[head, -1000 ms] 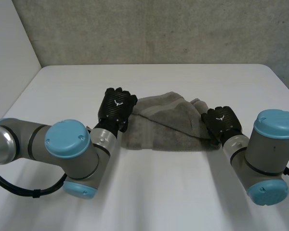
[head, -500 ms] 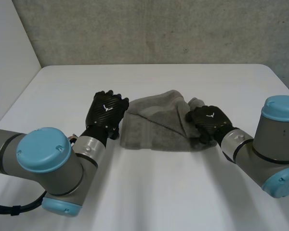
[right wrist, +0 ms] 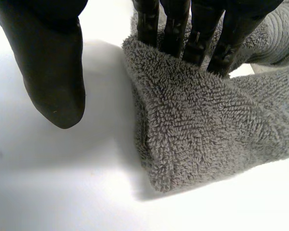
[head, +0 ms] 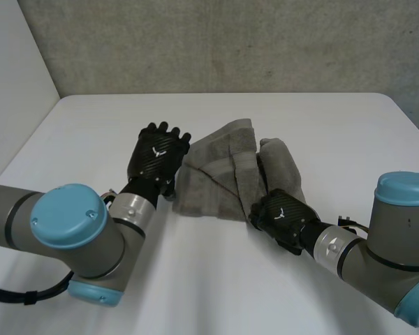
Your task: Fold the towel.
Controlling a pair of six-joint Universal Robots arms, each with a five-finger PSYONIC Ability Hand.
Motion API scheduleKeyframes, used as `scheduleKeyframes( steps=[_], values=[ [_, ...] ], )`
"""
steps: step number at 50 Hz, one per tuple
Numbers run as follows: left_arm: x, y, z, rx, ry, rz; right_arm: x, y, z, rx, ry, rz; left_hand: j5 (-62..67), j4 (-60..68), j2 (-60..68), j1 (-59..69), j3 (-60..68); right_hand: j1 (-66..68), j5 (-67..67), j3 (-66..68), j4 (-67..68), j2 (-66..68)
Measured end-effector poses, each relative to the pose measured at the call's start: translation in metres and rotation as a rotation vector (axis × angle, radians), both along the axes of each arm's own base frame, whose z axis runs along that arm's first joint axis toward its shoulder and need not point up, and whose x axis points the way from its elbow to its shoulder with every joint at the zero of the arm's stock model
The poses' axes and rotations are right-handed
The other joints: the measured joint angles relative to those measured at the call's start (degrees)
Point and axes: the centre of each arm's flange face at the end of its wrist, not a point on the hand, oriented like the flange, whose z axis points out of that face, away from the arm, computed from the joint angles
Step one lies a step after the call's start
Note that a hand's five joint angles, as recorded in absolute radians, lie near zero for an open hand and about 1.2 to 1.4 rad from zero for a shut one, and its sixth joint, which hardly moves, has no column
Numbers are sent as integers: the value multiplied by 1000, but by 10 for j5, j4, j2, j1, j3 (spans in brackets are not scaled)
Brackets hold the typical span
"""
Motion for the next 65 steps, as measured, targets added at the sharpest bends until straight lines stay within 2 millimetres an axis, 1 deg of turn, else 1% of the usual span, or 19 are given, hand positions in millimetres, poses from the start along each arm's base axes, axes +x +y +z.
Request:
scheduleKeyframes(
  steps=[6, 8, 9, 10, 15, 20, 30, 38, 39, 40, 41, 44, 45, 46, 47, 52, 59, 62, 65],
  values=[
    [-23, -8, 5, -65, 32, -69, -2, -3, 0, -6, 5, -10, -5, -1, -1, -4, -3, 0, 0, 0, 0, 0],
    [-36, -11, 6, -85, 39, -124, -3, -3, 0, -5, 5, -15, -5, -1, -1, -5, -4, 0, 0, 0, -3, 0],
    [-36, -11, 6, -85, 39, -124, -3, -3, 0, -5, 5, -15, -5, -1, -1, -5, -4, 0, 0, 0, -3, 0],
    [-45, -13, 7, -91, 37, -167, -3, -3, -1, -5, 6, -18, -5, -1, -1, -5, -4, 0, 0, 0, -5, 0],
    [-71, -16, 1, -64, 1, -324, -4, -4, -1, -5, 10, -30, -6, -1, -2, -6, -6, 0, 0, -3, -5, 0],
    [-90, -20, -4, -18, -31, -426, -4, -3, -2, -4, 14, -32, -7, -3, -5, -8, -7, 0, 0, -3, -5, 0],
    [-110, -33, -14, 31, -59, -497, -3, -2, -3, 0, 16, -28, -11, -10, -7, -12, -12, 0, 0, -3, -5, 0],
    [-119, -42, -22, 38, -78, -520, -3, -3, -3, -1, 14, -32, 5, -5, -4, -6, -5, 0, 0, -3, -5, 0],
    [-119, -43, -23, 37, -84, -520, -4, -3, -3, -2, 14, -33, 19, 5, 1, 5, 5, 0, 0, -3, -5, 0],
    [-119, -43, -25, 33, -97, -519, -4, -4, -3, -2, 14, -34, 69, 54, 48, 60, 61, 0, 0, -3, -5, 0],
    [-119, -43, -25, 30, -105, -518, -4, -4, -3, -2, 13, -34, 91, 82, 69, 81, 82, 0, 0, -3, -5, 0],
    [-118, -43, -29, 9, -166, -510, -4, -4, -2, -3, 13, -38, 224, 215, 205, 214, 216, 0, 0, -3, -5, 0],
    [-118, -43, -30, 4, -179, -507, -4, -5, -2, -4, 13, -39, 237, 229, 225, 234, 237, 0, 0, -3, -5, 0],
    [-116, -43, -31, -6, -210, -498, -4, -5, -2, -5, 13, -41, 305, 299, 291, 298, 302, 0, -1, -3, -5, 0],
    [-114, -42, -32, -14, -239, -488, -4, -6, -2, -6, 13, -44, 331, 321, 315, 322, 325, 0, -3, -3, -5, 0],
    [-103, -41, -35, -37, -358, -427, -5, -8, -1, -12, 14, -55, 359, 343, 341, 340, 350, 0, -3, -3, -5, 0],
    [-64, -40, -23, -14, -492, -257, -6, -11, 1, -20, 19, -76, 367, 352, 348, 342, 358, 0, -3, -3, -6, 0],
    [-49, -35, -16, -5, -505, -215, -6, -12, 1, -20, 18, -88, 366, 351, 347, 342, 356, 0, -3, -5, -9, 0],
    [-35, -23, -9, -6, -495, -190, -7, -14, 3, -12, 6, -110, 365, 350, 345, 342, 354, -8, -9, -8, -14, -3]
  ],
)
